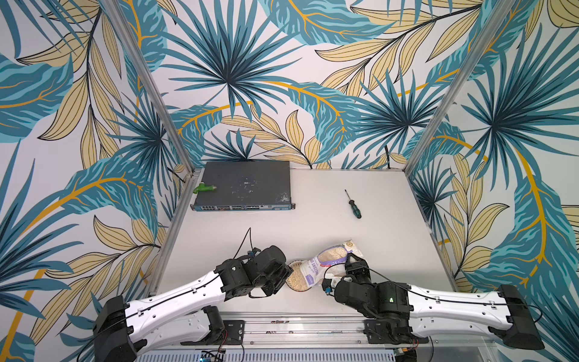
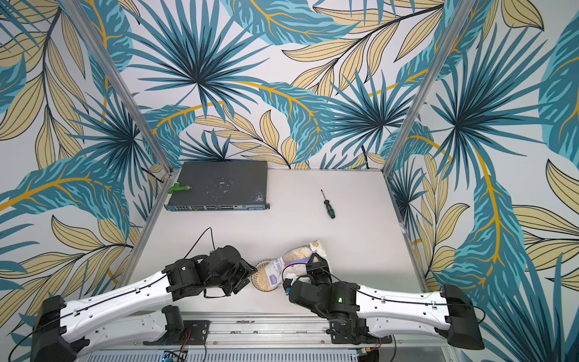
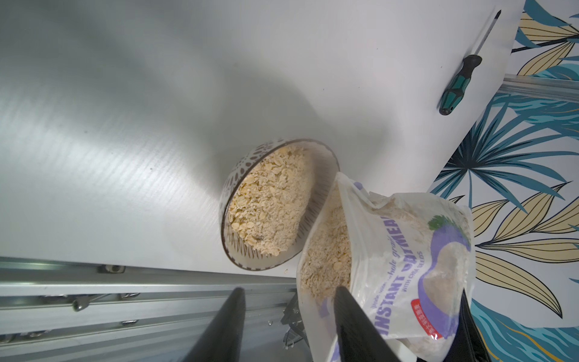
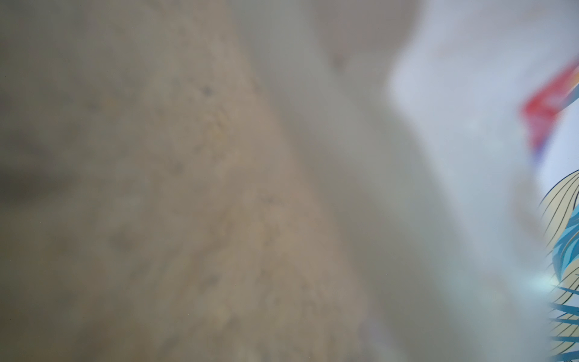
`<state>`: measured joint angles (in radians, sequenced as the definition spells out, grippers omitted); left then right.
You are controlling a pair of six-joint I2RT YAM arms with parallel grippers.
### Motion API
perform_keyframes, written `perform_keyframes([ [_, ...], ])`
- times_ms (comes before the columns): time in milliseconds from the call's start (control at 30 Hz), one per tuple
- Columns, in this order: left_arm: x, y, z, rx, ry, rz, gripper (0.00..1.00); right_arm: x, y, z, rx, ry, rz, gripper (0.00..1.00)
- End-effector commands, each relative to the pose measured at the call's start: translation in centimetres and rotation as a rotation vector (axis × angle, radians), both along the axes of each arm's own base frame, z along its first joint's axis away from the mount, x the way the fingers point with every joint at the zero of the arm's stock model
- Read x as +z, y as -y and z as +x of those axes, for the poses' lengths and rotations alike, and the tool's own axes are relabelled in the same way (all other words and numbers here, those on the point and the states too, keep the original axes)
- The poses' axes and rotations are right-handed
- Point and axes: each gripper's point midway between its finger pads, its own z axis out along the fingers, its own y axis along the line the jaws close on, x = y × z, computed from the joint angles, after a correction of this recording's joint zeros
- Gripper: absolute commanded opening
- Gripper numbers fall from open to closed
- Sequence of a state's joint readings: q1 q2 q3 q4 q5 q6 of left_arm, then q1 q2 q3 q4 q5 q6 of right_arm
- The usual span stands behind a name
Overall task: Pour the oats into the breakfast bowl
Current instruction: Pour the oats into the bowl.
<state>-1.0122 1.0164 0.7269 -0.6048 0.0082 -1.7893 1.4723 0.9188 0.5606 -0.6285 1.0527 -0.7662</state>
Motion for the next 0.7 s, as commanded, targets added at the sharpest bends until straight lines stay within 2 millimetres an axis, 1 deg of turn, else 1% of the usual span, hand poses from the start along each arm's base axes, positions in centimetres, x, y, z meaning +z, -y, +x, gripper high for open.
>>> perform_keyframes([
  [0, 1.0, 0.0, 0.4, 0.015, 0.018, 0.003, 0.5, 1.8, 0.3, 0.5, -0.075, 0.042, 0.177, 0.0],
  [100, 1.8, 0.1, 0.8, 0.026, 0.039, -0.014, 0.5, 1.8, 0.4, 0.4, -0.081, 0.03, 0.229, 0.0],
  [167, 3.1, 0.2, 1.2, 0.03, 0.07, -0.02, 0.51, 1.7, 0.4, 0.4, -0.081, 0.029, 0.262, 0.0],
  [300, 5.2, -0.4, 1.8, 0.037, 0.12, 0.01, 0.55, 1.7, 0.4, 0.3, -0.089, 0.017, 0.32, 0.0],
  [367, 5.9, -1.0, 2.3, 0.058, 0.146, 0.028, 0.56, 1.9, 0.4, 0.3, -0.094, 0.013, 0.354, 0.0],
  [567, 6.5, -1.0, 2.6, 0.091, 0.153, 0.005, 0.59, 3.4, 0.6, 0.2, -0.1, 0.011, 0.485, 0.0],
  [667, 6.9, -0.8, 2.7, 0.098, 0.158, -0.007, 0.6, 3.6, 0.6, 0.2, -0.099, 0.003, 0.521, 0.0],
])
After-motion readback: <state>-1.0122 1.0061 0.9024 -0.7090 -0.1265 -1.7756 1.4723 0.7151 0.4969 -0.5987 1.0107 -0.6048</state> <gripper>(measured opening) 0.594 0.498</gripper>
